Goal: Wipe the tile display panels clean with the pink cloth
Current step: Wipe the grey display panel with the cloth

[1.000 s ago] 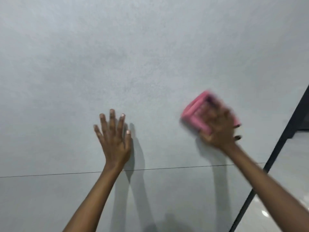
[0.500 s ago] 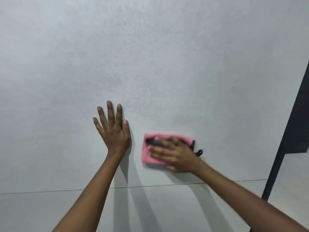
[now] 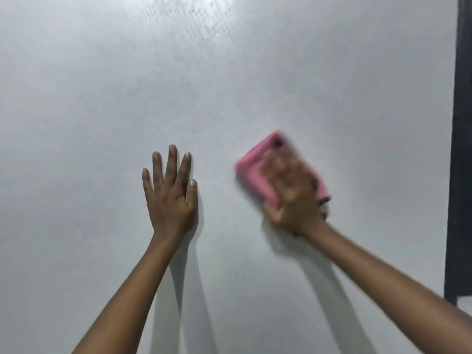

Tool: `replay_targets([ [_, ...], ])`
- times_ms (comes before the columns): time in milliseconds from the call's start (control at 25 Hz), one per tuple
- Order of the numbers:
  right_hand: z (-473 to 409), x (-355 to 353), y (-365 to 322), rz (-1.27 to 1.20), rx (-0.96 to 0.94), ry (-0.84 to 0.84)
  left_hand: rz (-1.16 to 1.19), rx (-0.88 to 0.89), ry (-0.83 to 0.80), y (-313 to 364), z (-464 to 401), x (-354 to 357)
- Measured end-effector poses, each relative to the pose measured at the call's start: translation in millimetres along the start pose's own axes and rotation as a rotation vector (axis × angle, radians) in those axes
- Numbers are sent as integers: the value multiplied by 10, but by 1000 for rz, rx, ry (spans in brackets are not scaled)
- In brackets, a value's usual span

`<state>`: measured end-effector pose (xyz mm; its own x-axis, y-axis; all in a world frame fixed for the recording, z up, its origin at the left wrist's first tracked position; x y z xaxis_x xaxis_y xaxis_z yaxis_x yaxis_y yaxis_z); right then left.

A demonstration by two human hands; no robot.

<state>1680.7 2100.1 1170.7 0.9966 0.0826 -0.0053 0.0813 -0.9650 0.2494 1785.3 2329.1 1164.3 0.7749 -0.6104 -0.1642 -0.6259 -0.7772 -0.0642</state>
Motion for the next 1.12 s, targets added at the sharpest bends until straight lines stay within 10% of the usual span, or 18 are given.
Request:
replay_targets([
  [160,508,162,-654,-22,-663,-428,42,5,3,5,-55,-99],
  [440,-1677,-399,1345,118,449,239,113,4,120,-130,-1313,-354],
  [600,-2028,-363,1115,19,658,287,8,-12,89,-156,-1346,-197],
  [760,-1441,302,-154,-29,-409,-145,200,-114,227,-163,-1327,-284],
  [840,-1741,331,-54,43,-612,-223,334,-176,375,-69,-1495,-353],
  [1120,-2814,-686,1677,140,780,274,18,-46,159,523,-2324,-45],
])
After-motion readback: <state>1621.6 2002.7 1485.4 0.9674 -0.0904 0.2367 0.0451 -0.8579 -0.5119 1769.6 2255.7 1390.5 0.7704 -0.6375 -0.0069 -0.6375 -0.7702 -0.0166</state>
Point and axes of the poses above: each hand's wrist, its own z-axis away from the middle knuckle, its own x-axis out of the palm, y = z × x, the point moved 1 cm from there along -z, towards the middle knuckle, and after that the axes turned 6 degrees about x, right-handed, at the moved point
